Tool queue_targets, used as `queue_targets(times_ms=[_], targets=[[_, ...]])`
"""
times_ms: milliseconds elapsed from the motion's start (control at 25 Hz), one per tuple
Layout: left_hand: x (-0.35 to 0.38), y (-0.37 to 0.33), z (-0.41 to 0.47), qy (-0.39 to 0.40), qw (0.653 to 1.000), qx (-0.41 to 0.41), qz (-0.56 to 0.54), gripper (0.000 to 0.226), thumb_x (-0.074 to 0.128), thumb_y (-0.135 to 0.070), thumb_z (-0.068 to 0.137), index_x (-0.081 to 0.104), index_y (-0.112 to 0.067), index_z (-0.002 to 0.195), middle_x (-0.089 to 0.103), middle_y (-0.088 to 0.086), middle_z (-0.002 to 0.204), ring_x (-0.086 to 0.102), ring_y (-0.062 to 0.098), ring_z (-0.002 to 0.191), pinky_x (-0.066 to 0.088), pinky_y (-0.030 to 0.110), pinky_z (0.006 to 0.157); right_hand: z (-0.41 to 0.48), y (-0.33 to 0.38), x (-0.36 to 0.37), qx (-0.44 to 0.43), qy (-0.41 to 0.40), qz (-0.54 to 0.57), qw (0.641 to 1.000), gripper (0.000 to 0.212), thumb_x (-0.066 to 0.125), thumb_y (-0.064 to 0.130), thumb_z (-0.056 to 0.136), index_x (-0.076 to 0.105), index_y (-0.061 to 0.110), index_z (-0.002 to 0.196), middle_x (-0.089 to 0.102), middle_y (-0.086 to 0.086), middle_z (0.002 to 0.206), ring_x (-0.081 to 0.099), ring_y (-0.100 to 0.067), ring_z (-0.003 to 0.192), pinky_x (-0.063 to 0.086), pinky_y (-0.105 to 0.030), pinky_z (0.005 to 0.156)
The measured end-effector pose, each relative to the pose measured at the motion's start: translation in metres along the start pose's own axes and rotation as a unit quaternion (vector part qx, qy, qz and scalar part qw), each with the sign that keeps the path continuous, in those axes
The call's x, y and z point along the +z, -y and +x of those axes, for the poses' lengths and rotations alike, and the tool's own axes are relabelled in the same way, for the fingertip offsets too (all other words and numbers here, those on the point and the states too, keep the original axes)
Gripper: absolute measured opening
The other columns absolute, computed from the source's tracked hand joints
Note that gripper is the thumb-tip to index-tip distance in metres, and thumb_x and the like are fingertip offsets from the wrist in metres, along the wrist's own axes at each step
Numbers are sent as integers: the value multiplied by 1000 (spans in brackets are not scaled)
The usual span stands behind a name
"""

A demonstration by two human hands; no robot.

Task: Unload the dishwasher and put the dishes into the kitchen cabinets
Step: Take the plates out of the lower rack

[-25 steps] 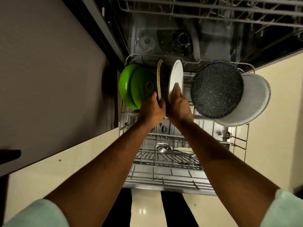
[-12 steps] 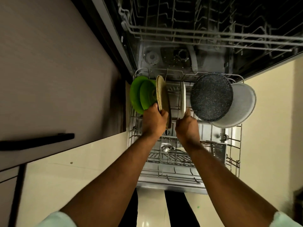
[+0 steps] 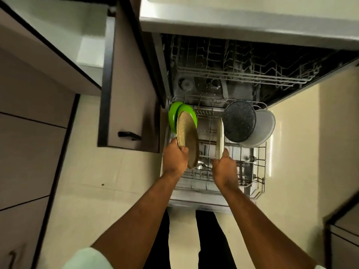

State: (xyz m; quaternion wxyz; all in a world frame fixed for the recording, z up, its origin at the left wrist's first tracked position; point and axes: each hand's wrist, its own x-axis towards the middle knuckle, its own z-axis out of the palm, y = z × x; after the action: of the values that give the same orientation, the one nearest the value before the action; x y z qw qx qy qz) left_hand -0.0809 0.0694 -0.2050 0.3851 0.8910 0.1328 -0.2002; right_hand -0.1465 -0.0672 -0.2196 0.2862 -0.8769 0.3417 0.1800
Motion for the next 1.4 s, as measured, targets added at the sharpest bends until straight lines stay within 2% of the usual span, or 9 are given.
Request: queue_targets(times_ms=[160,360,560,800,960,1080,1200,1320,1400], targets=[[-44,4,-39,17,999,-16,24,22,53,-11,88,65,-2,104,69,17,96,64,33,85,36,25,61,-58,23,-15,8,-6,-19,1000,50,45,7,95,35,4,144,67,-22,101,65,-38,87,56,-46,74],[-96,21,-86,52,998,-36,31,23,53,-14,88,66,-7,106,70,11,94,64,23,78,48,26,61,-133,49,-35,6,-19,0,1000,46,45,6,95,39,-3,139,67,-24,103,66,-38,93,53,-38,75],[-141,49,-132,57,996,-52,51,19,52,-12,88,64,-9,102,67,10,95,63,26,83,50,31,69,-197,58,-40,-5,-24,-16,1000,39,47,8,94,46,-5,131,65,-28,108,64,-43,98,52,-44,80],[-179,104,-169,35,993,-47,99,25,48,-15,89,66,-10,105,68,15,100,62,34,92,37,28,68,-241,48,-6,-50,39,-62,996,30,44,11,97,49,-4,123,64,-27,107,64,-43,95,53,-45,76],[-210,142,-191,7,991,-60,118,27,46,-11,90,67,-8,107,69,17,101,63,36,93,46,35,71,-276,49,17,-92,74,-71,990,29,46,13,98,50,-5,120,64,-26,108,65,-38,92,46,-32,65],[-234,174,-191,-4,991,-79,109,28,45,-11,90,67,-8,107,69,19,102,64,38,95,51,40,77,-301,63,34,-118,80,-93,985,31,44,15,99,48,-4,124,65,-23,105,65,-34,87,44,-30,61],[-266,214,-179,-6,992,-95,84,26,45,-13,91,66,-7,105,68,18,104,63,39,98,51,41,81,-319,89,56,-134,85,-97,982,36,47,14,98,47,-3,130,65,-23,110,66,-34,93,49,-32,68],[-306,245,-159,-1,992,-97,79,25,46,-13,92,66,-7,105,68,18,103,63,39,97,52,42,81,-333,134,84,-98,81,-76,989,42,51,15,94,46,0,133,64,-23,117,64,-37,100,55,-40,80],[-330,262,-143,-1,993,-102,55,26,45,-18,94,67,-8,104,68,16,100,63,37,95,50,38,77,-340,165,101,-70,67,-62,993,40,51,13,92,48,0,130,63,-25,116,63,-40,99,54,-41,79]])
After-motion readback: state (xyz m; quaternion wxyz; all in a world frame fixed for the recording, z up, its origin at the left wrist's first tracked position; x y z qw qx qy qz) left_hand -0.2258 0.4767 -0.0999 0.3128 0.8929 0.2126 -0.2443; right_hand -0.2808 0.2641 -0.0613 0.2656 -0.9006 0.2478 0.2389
